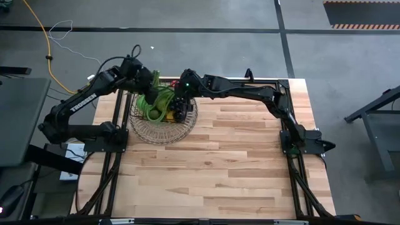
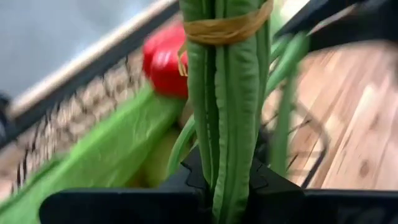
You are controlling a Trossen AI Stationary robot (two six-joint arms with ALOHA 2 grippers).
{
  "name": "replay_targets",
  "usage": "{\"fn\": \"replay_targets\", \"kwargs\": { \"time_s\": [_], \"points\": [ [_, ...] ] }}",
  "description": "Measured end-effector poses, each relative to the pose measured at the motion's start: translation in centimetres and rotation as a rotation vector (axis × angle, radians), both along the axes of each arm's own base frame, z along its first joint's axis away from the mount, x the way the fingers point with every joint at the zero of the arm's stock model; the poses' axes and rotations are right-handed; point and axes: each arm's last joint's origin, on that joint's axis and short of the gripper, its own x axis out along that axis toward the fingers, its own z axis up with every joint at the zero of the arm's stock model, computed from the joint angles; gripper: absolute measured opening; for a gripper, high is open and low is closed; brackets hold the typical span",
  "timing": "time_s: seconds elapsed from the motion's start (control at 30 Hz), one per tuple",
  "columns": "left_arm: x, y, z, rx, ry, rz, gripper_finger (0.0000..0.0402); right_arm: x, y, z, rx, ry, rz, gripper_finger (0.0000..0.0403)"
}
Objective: Build produce basket
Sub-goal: Put the green beans into the wire basket
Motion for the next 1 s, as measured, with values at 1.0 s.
{"fn": "replay_targets", "kwargs": {
  "time_s": [1.0],
  "points": [
    [0.7, 2.4, -4.1, -0.132, 0.295, 0.063, 0.0023, 2.2, -0.4, -3.5, 0.345, -0.133, 0.036, 0.0034]
  ]
}}
